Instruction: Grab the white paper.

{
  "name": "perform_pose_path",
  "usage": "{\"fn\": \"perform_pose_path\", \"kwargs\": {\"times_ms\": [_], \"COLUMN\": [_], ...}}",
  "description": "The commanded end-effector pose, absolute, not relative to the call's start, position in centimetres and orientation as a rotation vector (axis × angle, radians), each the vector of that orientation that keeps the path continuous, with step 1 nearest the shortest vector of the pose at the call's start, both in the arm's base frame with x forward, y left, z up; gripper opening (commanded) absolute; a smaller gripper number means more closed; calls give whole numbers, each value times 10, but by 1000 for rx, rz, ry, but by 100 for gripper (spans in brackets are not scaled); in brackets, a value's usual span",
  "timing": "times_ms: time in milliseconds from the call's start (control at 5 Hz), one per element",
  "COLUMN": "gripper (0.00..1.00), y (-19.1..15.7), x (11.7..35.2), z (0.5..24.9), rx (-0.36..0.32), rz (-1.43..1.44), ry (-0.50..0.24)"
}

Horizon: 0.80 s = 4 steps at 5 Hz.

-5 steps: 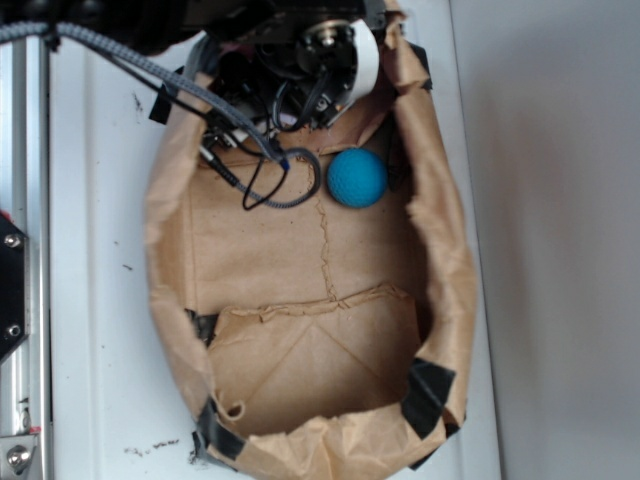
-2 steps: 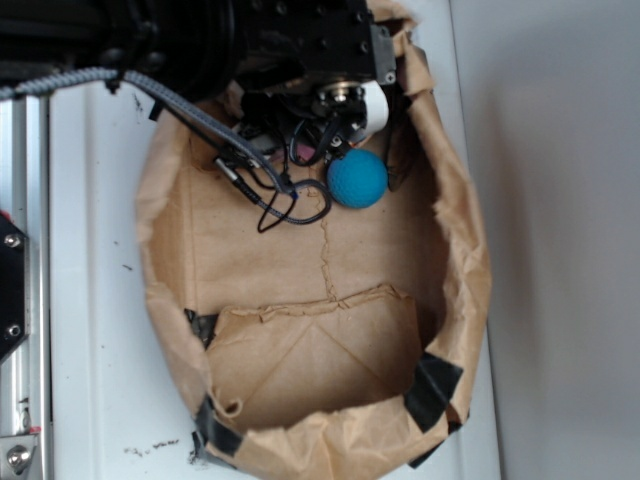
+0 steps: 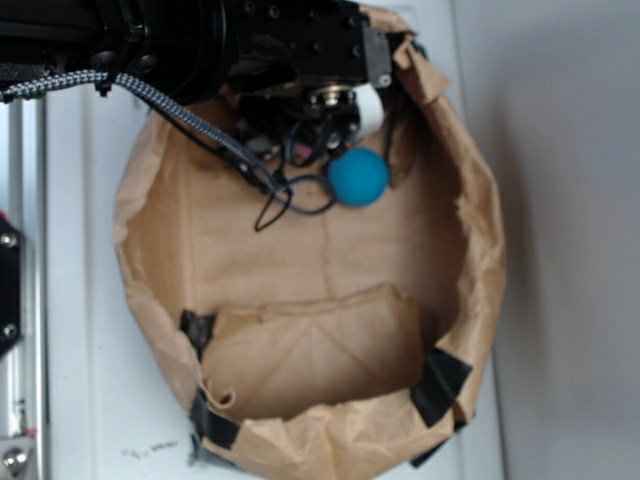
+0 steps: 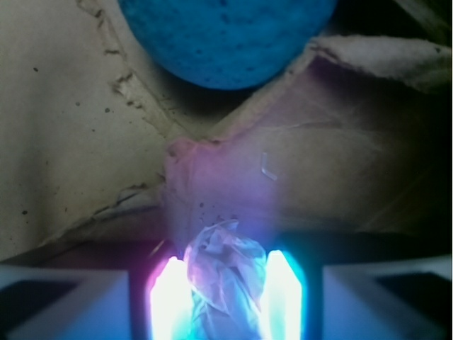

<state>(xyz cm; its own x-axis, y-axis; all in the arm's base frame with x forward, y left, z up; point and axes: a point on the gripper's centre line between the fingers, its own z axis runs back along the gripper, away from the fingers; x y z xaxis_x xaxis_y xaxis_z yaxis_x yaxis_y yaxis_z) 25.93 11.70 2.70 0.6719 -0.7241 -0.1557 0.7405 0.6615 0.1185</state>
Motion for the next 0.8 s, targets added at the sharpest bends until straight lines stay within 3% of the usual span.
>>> {"fn": "perform_pose_path", "kwargs": {"times_ms": [0, 200, 400, 600], "gripper": [0, 0, 0, 0], "y": [123, 119, 105, 85], "x": [255, 259, 269, 274], "z": [57, 102, 128, 139], "rx": [224, 180, 158, 172], "rz": [-803, -751, -761, -801], "ry": [12, -112, -192, -192]}}
